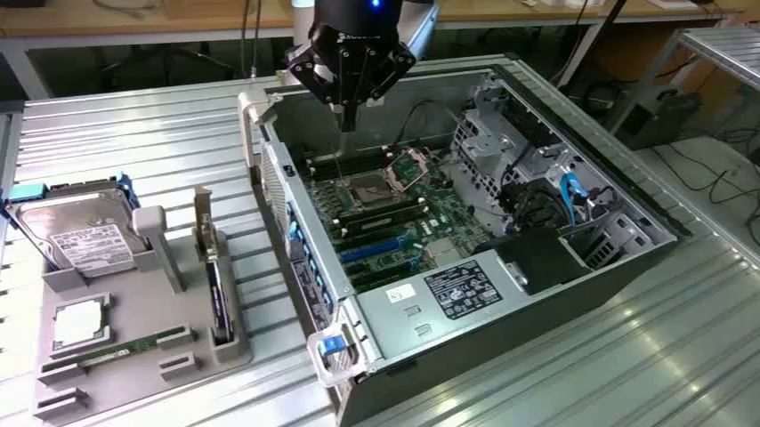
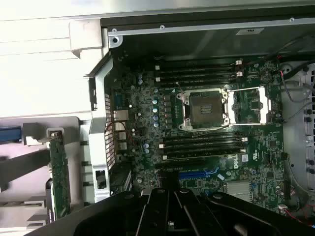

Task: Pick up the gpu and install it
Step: 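Reach for the gpu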

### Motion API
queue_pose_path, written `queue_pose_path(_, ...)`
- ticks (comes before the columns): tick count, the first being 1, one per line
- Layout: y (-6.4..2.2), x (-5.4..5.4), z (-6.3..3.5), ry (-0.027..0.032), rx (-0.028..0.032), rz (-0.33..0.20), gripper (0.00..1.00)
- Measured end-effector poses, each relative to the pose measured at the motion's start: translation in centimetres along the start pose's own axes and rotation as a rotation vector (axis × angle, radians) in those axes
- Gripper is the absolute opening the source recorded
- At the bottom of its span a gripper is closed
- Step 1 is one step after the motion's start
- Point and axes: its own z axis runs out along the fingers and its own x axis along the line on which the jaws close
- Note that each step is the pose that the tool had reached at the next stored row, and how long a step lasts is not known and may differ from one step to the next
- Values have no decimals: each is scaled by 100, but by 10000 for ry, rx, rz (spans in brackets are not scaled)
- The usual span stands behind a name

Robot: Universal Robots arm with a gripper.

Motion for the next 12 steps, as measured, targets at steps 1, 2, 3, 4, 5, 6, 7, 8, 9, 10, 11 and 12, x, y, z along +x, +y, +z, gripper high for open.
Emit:
queue_pose_path(1, 0, 0, 0, 0, 0, 0, 11)
queue_pose_path(2, 0, 0, 0, 0, 0, 0, 11)
queue_pose_path(3, 0, 0, 0, 0, 0, -1, 11)
queue_pose_path(4, 0, 0, 0, 0, 0, 0, 11)
queue_pose_path(5, 0, 0, 0, 0, 0, 0, 11)
queue_pose_path(6, 0, 0, 0, 0, 0, 0, 11)
queue_pose_path(7, 0, 0, 0, 0, 0, 0, 11)
queue_pose_path(8, 0, 0, 0, 0, 0, 0, 11)
queue_pose_path(9, 0, 0, 0, 0, 0, -1, 11)
queue_pose_path(10, 0, 0, 0, 0, 0, -1, 11)
queue_pose_path(11, 0, 0, 0, 0, 0, 0, 11)
queue_pose_path(12, 0, 0, 0, 0, 0, 0, 11)
